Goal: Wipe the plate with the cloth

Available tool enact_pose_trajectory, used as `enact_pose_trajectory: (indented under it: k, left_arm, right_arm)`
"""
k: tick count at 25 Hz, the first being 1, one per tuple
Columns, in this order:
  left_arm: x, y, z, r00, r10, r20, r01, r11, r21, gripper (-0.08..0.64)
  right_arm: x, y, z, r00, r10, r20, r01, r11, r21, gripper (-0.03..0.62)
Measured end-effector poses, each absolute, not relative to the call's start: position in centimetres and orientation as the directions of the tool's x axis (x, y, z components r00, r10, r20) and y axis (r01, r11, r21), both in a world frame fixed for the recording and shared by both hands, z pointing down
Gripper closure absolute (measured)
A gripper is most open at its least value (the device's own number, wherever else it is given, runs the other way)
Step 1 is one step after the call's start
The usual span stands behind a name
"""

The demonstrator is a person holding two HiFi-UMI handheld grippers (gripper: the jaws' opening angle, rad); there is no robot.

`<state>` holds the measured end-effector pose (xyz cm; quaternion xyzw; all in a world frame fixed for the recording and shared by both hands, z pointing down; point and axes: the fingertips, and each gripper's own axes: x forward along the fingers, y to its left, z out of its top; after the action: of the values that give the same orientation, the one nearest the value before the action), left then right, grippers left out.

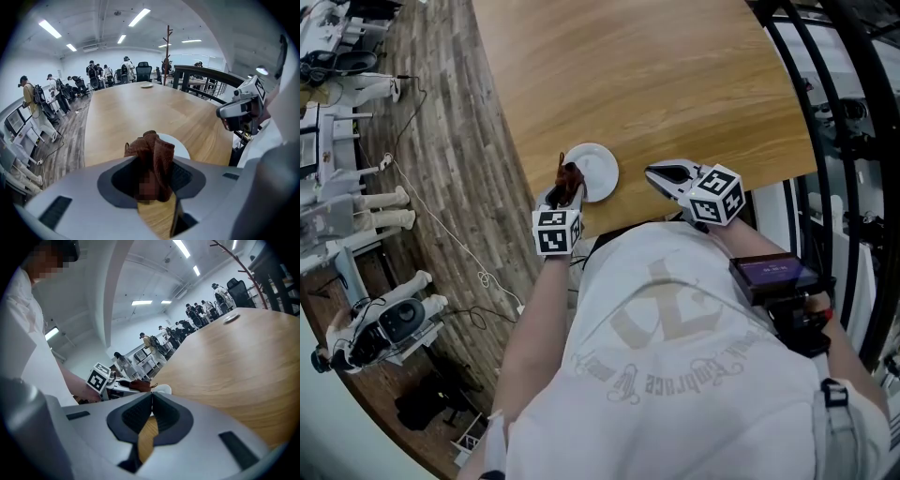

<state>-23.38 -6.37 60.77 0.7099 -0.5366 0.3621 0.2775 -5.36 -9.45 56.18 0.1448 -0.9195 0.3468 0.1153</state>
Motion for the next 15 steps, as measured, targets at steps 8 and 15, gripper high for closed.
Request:
enact_pose_trajectory:
  k: [8,15]
  left_arm:
    - [-24.1,-12.1,60.8,0.164,-0.563,0.810,-0.941,-0.336,-0.043,0.391]
    - [-24.5,-15.3,60.7,0.162,-0.575,0.802,-0.940,-0.336,-0.052,0.391]
  right_arm:
    - [-3.9,-10.2,56.5,-0.911,-0.250,0.328,-0.407,0.670,-0.621,0.578]
    - [-3.5,-10.8,56.6,-0.906,-0.261,0.332,-0.418,0.666,-0.618,0.578]
